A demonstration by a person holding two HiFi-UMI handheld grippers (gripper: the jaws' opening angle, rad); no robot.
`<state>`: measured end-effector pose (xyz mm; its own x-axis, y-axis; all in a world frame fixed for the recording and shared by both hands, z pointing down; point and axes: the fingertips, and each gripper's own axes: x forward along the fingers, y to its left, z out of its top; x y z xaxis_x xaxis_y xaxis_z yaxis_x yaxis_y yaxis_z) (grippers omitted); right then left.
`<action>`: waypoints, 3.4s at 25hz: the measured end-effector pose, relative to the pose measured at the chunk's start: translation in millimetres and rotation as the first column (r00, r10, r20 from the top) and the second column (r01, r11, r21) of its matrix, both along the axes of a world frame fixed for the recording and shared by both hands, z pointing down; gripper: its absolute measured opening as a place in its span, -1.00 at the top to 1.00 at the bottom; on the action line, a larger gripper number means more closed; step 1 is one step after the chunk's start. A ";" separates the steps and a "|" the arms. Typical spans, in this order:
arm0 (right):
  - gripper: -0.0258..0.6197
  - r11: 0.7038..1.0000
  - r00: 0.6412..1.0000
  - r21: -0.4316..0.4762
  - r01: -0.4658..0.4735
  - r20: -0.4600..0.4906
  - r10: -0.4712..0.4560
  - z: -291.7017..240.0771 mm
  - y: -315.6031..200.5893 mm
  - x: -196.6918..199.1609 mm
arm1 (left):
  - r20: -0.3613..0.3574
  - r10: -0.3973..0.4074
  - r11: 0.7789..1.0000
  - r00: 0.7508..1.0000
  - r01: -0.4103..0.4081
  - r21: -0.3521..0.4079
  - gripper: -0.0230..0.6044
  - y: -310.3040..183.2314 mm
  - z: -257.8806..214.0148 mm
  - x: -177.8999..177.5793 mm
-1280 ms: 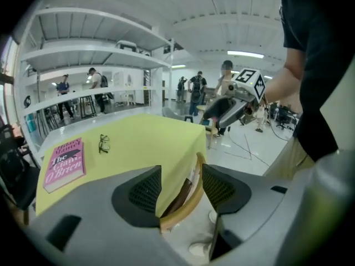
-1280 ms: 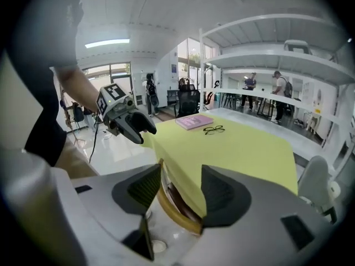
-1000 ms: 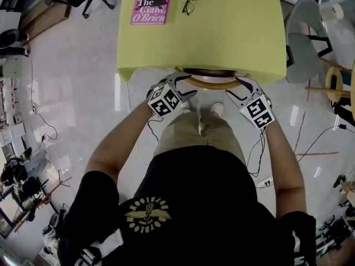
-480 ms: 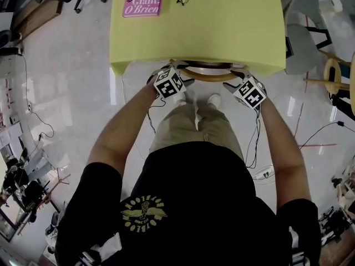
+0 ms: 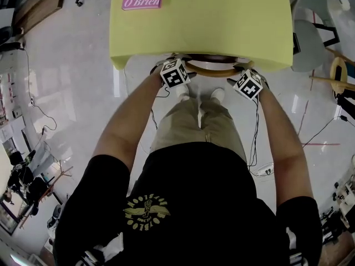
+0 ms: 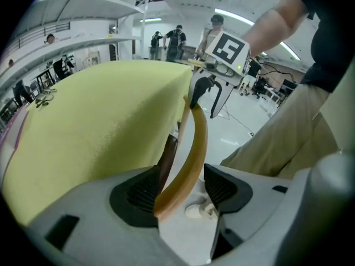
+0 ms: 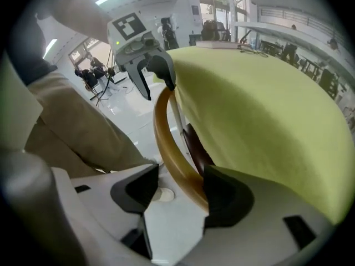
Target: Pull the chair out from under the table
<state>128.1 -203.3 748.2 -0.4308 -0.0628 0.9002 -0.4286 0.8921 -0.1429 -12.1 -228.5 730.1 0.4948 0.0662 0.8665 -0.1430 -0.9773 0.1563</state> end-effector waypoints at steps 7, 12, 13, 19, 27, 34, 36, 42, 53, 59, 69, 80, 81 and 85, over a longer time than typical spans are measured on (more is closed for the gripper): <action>0.19 0.995 0.993 0.016 0.097 -0.071 -0.095 19.8 -7.6 5.1 | 0.025 0.027 0.999 0.999 -0.026 -0.031 0.19 4.2 18.2 8.1; 0.19 0.973 0.965 -0.003 0.230 -0.130 -0.228 29.7 -4.7 3.4 | 0.062 0.097 0.995 0.993 -0.096 -0.018 0.19 9.5 35.8 11.8; 0.19 0.970 0.962 -0.013 0.241 -0.128 -0.241 31.7 -4.2 0.8 | 0.067 0.105 0.994 0.992 -0.104 -0.016 0.19 9.2 37.9 11.5; 0.19 0.958 0.955 -0.084 0.273 -0.093 -0.280 35.3 -4.0 -3.7 | 0.072 0.126 0.991 0.989 -0.123 -0.045 0.17 7.7 40.1 10.6; 0.19 0.955 0.952 -0.078 0.286 -0.092 -0.292 35.2 -2.3 -4.6 | 0.107 0.135 0.989 0.985 -0.128 -0.073 0.17 10.0 41.6 9.3; 0.19 0.950 0.948 -0.068 0.304 -0.076 -0.308 31.1 -3.6 -6.9 | 0.105 0.127 0.992 0.986 -0.124 -0.040 0.16 9.5 44.1 11.9; 0.20 0.949 0.947 -0.057 0.310 -0.074 -0.314 32.9 -3.5 -4.9 | 0.106 0.130 0.991 0.986 -0.126 -0.043 0.16 9.0 45.8 13.4; 0.21 0.949 0.945 -0.023 0.314 -0.091 -0.315 33.2 -2.5 -10.3 | 0.096 0.141 0.990 0.985 -0.140 -0.023 0.16 10.1 42.0 5.4; 0.31 0.948 0.937 -0.064 0.313 -0.141 -0.319 38.3 47.8 -17.6 | 0.115 0.231 0.973 0.966 -0.230 -0.018 0.28 55.9 45.1 -2.9; 0.34 0.966 0.951 -0.059 0.252 -0.168 -0.258 34.9 81.7 -32.6 | 0.137 0.274 0.961 0.952 -0.278 0.003 0.31 77.2 42.4 -15.4; 0.33 0.966 0.944 -0.040 0.254 -0.206 -0.257 34.5 114.9 -26.5 | 0.096 0.251 0.967 0.963 -0.247 -0.055 0.35 124.2 39.6 -14.0; 0.33 0.968 0.942 -0.052 0.247 -0.221 -0.253 30.8 155.7 -36.7 | 0.093 0.238 0.971 0.967 -0.235 -0.046 0.36 164.6 35.6 -25.3; 0.33 0.968 0.942 -0.050 0.246 -0.224 -0.251 30.0 158.7 -38.3 | 0.092 0.238 0.971 0.967 -0.234 -0.051 0.36 168.2 34.9 -27.2; 0.34 0.967 0.939 -0.045 0.249 -0.232 -0.253 29.4 169.0 -36.9 | 0.090 0.232 0.972 0.968 -0.228 -0.060 0.38 181.4 34.0 -27.6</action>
<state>91.2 -34.3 777.6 -0.2082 0.0340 0.9775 -0.2142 0.9736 -0.0795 -39.7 -47.2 764.1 0.3765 0.2116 0.9019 0.0682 -0.9773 0.2008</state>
